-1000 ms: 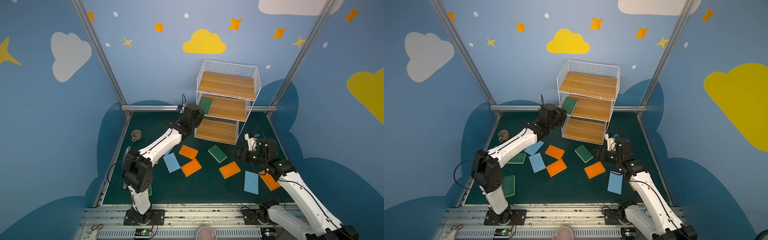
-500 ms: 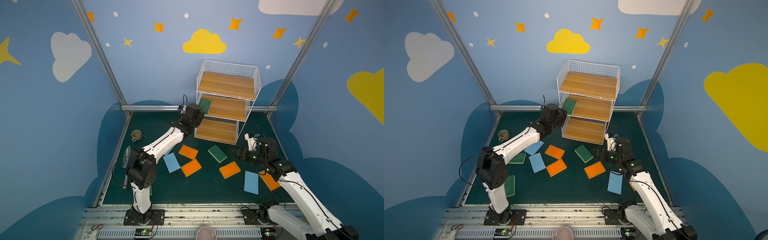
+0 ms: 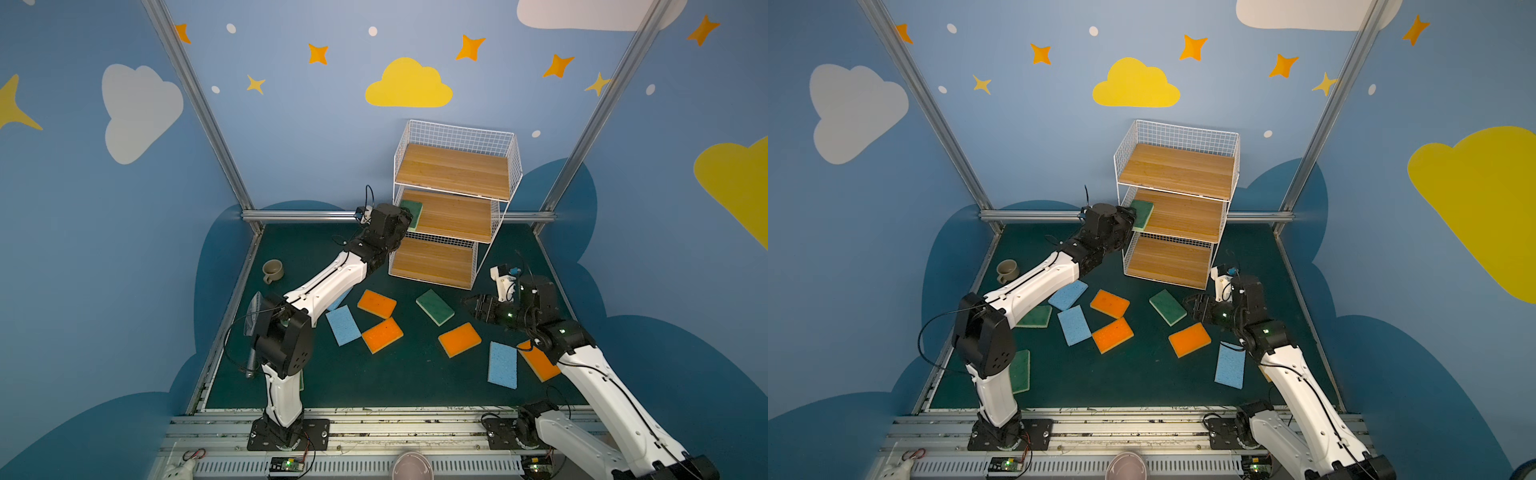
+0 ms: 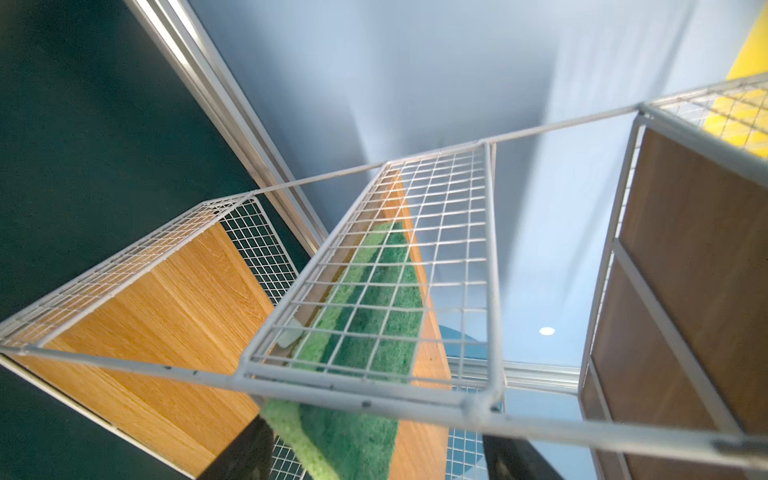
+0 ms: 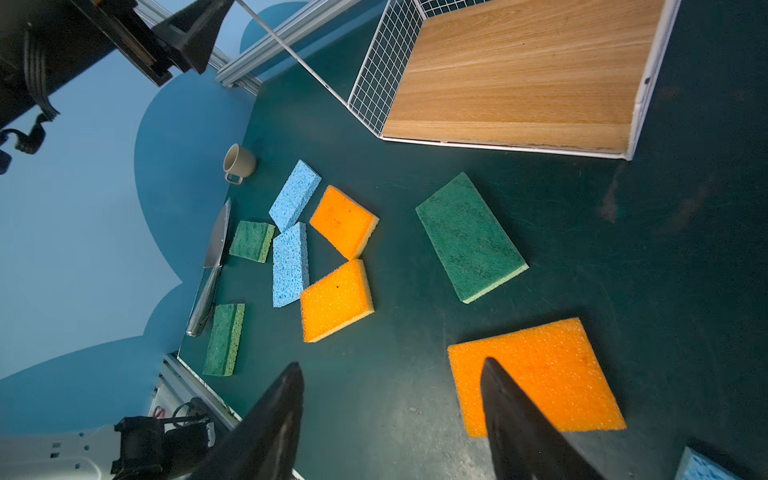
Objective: Arrange cleaning sponges on a shelf
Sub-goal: Place the cleaning sponge on the shelf.
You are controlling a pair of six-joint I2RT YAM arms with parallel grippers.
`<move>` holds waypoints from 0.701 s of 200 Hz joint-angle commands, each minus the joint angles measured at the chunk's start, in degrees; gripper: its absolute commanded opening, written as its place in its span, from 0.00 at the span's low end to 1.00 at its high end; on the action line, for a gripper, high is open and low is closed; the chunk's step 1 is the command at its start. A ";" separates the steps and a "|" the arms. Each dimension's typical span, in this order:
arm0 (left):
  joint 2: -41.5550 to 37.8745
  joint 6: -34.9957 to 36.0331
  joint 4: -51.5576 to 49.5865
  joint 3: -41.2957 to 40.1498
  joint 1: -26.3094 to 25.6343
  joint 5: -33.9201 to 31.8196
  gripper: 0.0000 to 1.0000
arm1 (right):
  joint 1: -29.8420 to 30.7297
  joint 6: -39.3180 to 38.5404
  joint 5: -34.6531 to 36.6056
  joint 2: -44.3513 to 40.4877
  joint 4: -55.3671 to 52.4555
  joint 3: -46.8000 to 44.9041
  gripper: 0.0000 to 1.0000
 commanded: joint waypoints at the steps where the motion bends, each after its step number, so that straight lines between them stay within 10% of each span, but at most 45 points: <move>1: -2.73 3.89 1.97 -2.80 -0.73 -1.26 0.97 | -0.22 -0.74 -1.11 -1.10 -1.06 -0.53 0.72; 73: -14.01 12.26 7.03 -18.18 -1.15 1.70 0.99 | 2.17 -1.35 -7.69 2.60 -0.57 -0.22 0.55; 140: -34.26 28.21 -1.69 -39.08 0.55 10.96 0.99 | 16.32 -0.77 -5.09 18.01 3.69 4.09 0.66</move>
